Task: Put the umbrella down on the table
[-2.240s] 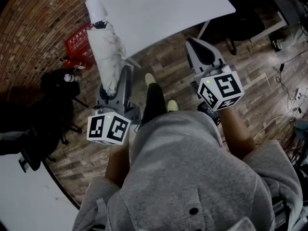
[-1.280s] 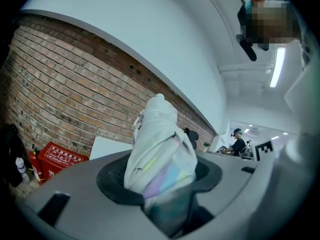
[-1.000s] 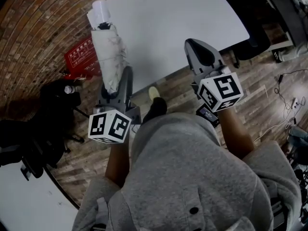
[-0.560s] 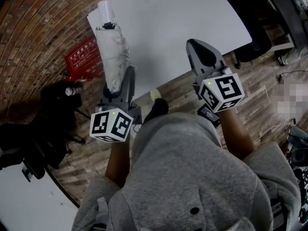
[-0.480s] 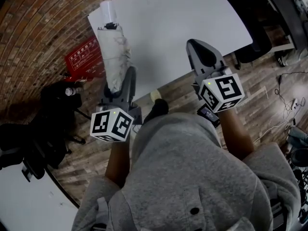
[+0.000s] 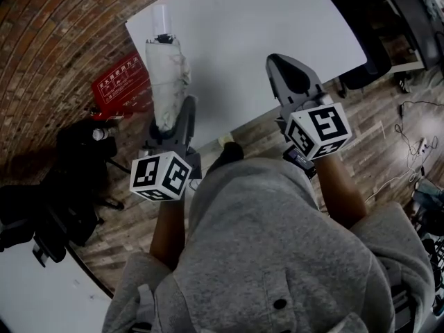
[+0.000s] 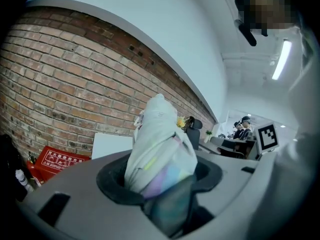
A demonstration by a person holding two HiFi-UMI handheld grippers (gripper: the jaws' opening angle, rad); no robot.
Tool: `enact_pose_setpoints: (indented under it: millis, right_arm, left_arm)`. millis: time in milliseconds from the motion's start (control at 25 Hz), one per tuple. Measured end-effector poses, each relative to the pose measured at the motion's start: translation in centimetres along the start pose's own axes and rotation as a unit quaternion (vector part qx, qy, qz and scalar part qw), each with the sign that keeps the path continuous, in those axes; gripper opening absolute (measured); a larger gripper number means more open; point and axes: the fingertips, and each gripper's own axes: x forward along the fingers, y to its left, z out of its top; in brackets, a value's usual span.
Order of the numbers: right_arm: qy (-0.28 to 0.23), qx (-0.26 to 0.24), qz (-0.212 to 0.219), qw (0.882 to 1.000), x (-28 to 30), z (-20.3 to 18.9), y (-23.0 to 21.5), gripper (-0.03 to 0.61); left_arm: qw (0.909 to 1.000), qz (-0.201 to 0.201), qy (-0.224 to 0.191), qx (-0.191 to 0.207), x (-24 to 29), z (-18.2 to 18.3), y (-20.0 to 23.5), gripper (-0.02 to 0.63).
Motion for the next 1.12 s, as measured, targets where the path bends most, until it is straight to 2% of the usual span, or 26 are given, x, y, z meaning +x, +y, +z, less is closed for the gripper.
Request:
enact_pose_setpoints:
  millis: [480,760,1120]
  right_arm:
    - [-0.002,-0.01,-0.018,1.0,3.1,0.0,1.3,0.031]
    - [0.007,-0.014,-0.025,1.0,3.5,-0.3,1.6,0.031]
    - [0.015,-0.022,-0.031,0.999,3.7,-0.7,1.8,0.031]
  left_arm:
    - [0.9983,-0.02,0.051,0.017,2.3,-2.5,4.1,0.241]
    - [0.9952,-0.031,0.085,0.036,3.1,-4.6,5.0,0.241]
    - [0.9916,-0.026,0.118,0.047,3.9,-7.1,6.8,0.241]
